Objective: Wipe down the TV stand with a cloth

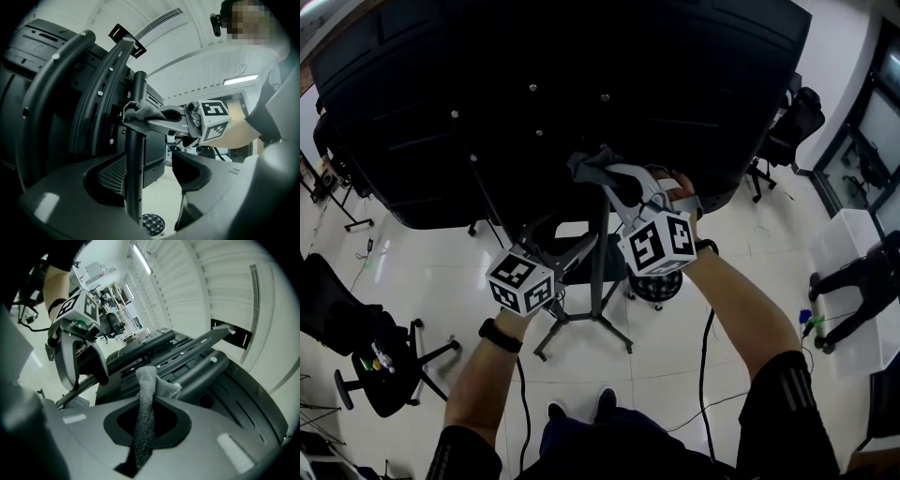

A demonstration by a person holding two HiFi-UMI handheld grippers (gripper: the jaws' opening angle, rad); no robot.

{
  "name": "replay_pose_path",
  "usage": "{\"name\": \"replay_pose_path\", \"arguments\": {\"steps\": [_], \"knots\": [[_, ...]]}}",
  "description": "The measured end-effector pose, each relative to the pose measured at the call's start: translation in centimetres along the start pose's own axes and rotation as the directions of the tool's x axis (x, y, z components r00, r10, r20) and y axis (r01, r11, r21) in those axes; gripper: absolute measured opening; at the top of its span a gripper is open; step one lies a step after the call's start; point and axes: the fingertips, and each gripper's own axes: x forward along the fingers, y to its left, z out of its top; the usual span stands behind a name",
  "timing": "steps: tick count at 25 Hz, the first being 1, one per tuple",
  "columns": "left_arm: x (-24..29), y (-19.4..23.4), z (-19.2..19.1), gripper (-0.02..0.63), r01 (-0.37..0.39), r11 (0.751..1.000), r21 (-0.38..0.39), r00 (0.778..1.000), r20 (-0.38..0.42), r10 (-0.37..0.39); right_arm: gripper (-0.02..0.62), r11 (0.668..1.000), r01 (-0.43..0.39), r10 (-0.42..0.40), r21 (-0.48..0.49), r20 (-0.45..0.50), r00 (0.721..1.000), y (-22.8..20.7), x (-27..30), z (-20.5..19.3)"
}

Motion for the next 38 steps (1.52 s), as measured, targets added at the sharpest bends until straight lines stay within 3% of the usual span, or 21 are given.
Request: {"name": "replay_pose_path", "arguments": {"steps": [18, 38], "knots": [[0.4, 1.7, -11.6, 0.328, -0.034, 0.996, -0.088, 0.992, -0.126, 0.022, 0.015, 0.981, -0.178, 0.184, 0.072, -0.082, 0.98, 14.0, 0.9, -7.7], [-0.4, 3.9, -29.3, 0.329, -0.075, 0.977, -0.198, 0.958, -0.285, 0.016, 0.015, 0.91, -0.371, 0.404, 0.183, -0.195, 0.894, 33.3, 3.0, -17.8]]}}
